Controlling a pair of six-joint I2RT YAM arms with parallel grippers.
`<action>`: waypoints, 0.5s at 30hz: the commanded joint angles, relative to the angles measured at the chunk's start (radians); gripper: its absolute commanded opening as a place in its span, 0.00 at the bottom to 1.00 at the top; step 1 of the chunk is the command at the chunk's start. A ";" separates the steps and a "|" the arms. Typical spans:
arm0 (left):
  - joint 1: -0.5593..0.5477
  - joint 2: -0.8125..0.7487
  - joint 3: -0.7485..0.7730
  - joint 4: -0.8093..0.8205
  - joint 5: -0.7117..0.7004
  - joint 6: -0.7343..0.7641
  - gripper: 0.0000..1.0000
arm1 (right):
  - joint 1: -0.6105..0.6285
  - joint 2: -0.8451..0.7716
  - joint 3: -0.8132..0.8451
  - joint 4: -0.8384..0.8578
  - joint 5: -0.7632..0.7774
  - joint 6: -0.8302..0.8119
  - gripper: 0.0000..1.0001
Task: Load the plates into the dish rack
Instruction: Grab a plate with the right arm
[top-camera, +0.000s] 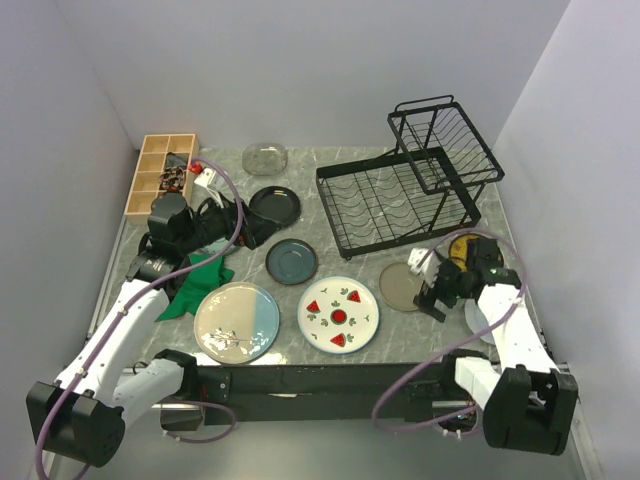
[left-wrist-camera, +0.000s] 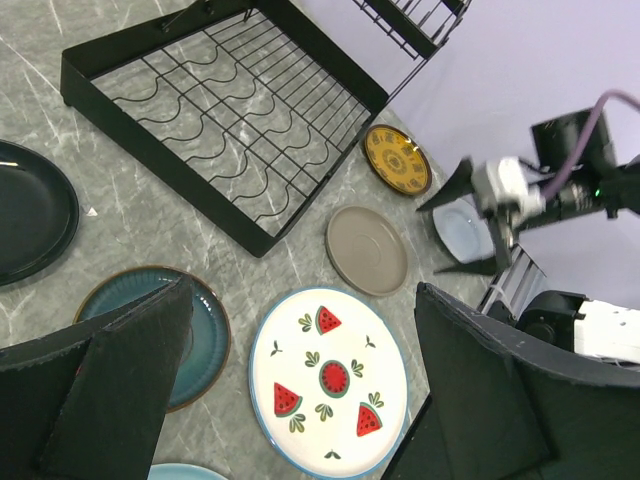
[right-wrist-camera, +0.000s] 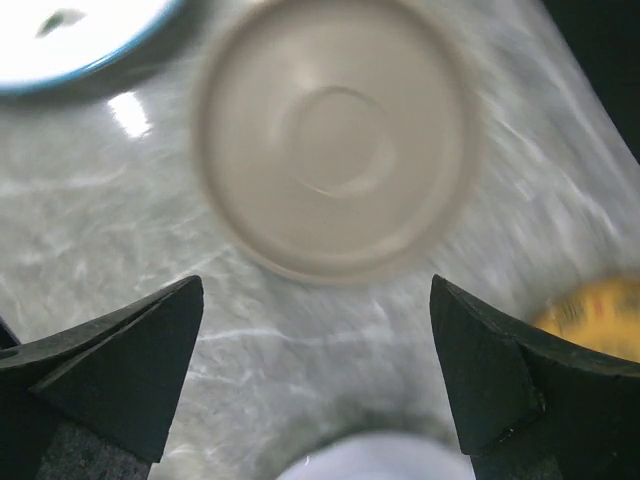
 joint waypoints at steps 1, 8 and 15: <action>-0.004 0.004 0.045 0.026 0.010 0.005 0.97 | 0.111 -0.056 -0.084 0.025 0.028 -0.290 1.00; -0.004 0.015 0.047 0.024 0.014 0.007 0.97 | 0.317 -0.036 -0.167 0.160 0.145 -0.300 0.86; -0.006 0.015 0.045 0.026 0.016 0.003 0.97 | 0.409 -0.041 -0.273 0.305 0.271 -0.301 0.73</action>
